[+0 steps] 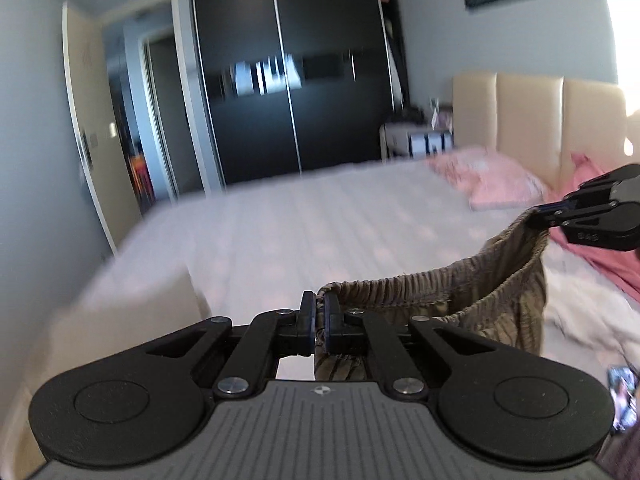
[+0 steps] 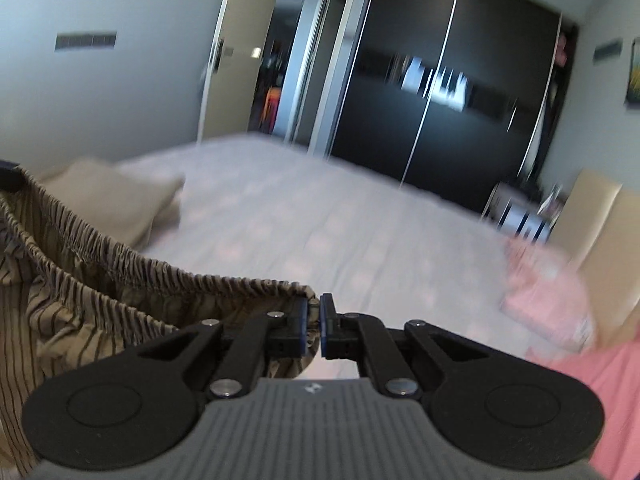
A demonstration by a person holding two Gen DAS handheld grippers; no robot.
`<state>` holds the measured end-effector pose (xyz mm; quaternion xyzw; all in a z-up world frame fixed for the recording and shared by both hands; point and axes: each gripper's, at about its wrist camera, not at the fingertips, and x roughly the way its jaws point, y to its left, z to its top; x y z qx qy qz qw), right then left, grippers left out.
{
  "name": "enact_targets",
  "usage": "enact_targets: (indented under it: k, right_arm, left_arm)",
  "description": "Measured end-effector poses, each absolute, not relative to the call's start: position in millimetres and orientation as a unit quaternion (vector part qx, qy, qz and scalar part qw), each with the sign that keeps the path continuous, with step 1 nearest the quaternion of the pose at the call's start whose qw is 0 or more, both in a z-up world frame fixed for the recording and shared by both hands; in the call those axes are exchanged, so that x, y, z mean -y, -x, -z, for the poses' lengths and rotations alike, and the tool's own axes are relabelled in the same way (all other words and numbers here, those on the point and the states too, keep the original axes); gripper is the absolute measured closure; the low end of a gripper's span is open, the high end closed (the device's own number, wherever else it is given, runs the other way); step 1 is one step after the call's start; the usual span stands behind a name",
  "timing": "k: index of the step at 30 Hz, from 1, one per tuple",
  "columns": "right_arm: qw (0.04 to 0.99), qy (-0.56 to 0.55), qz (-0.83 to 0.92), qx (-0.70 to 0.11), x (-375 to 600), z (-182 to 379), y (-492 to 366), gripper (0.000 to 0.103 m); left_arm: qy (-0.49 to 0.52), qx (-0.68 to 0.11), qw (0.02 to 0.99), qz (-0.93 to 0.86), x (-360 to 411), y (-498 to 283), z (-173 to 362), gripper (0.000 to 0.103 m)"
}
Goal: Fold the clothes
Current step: 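Lift the waistband with both tools, spreading them apart to stretch it, then lower the stretched waistband onto the bed with both tools, laying trousers flat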
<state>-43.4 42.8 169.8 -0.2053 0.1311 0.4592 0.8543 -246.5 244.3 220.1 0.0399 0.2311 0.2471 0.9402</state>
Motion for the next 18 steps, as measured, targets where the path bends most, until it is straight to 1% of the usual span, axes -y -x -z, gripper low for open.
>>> enact_targets:
  k: [5,7,8,11,13,18]
  right_arm:
    - [0.875,0.191,-0.441,-0.061,-42.0,-250.9,49.6,0.097]
    - [0.882,0.189,-0.431,-0.031,-39.0,-277.7,55.4,0.096]
    - [0.884,0.190,-0.426,-0.020,-37.5,-287.0,58.3,0.096]
    - [0.884,0.200,-0.423,-0.019,-33.6,-292.1,62.1,0.096]
    - [0.878,0.211,-0.428,-0.036,-29.5,-278.7,62.5,0.096]
    - [0.851,0.254,-0.445,-0.117,-27.5,-204.7,62.1,0.096]
  left_arm:
    - [-0.075,-0.169,0.946,-0.264,-246.7,232.7,-296.8,0.101]
    - [-0.090,-0.150,0.947,-0.270,-240.6,230.0,-318.0,0.101]
    - [-0.089,-0.153,0.947,-0.267,-239.1,229.0,-318.8,0.101]
    - [-0.078,-0.172,0.948,-0.255,-236.4,225.9,-312.1,0.101]
    - [-0.074,-0.193,0.947,-0.247,-237.9,226.3,-289.7,0.101]
    - [-0.039,-0.271,0.935,-0.225,-242.1,231.6,-202.4,0.101]
